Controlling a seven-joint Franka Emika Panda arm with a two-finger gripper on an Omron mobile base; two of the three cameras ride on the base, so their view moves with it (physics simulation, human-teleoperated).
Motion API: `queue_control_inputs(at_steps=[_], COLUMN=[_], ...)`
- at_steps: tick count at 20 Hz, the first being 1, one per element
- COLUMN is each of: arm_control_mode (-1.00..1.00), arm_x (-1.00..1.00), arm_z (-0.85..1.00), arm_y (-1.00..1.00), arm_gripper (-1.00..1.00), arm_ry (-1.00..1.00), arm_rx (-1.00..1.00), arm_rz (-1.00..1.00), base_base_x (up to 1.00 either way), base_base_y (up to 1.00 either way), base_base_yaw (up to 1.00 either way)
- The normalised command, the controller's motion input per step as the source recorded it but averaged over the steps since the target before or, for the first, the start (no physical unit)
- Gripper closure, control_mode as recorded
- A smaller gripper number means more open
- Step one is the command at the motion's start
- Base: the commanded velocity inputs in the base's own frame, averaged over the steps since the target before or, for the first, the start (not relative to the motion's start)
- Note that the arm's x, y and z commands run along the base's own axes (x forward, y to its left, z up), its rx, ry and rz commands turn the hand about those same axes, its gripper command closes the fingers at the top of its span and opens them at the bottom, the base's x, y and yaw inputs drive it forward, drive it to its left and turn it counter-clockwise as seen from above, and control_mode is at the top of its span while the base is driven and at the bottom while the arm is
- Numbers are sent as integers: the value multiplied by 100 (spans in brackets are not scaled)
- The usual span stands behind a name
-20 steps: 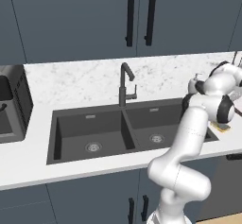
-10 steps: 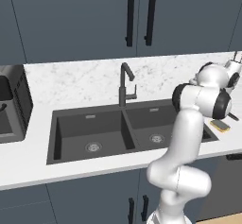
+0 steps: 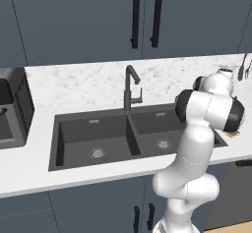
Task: Pick the pan and sponge and place them into the sink. Then turn on the water.
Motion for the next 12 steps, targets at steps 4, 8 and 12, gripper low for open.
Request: queue_control_inputs(at_steps=[4, 8, 12], arm_control_mode=[-100, -100, -100], arm_x=[0, 0, 2], arm_z=[-3, 0, -7], arm_y=[70, 65, 52], arm_gripper=[100, 100, 100], arm_ry=[1, 9, 17], arm_rx=[0, 0, 0], arm_rz=[7, 10, 13], base_base_x=[0, 0, 0], base_base_y=[0, 0, 0], base_base_yaw=[0, 0, 0])
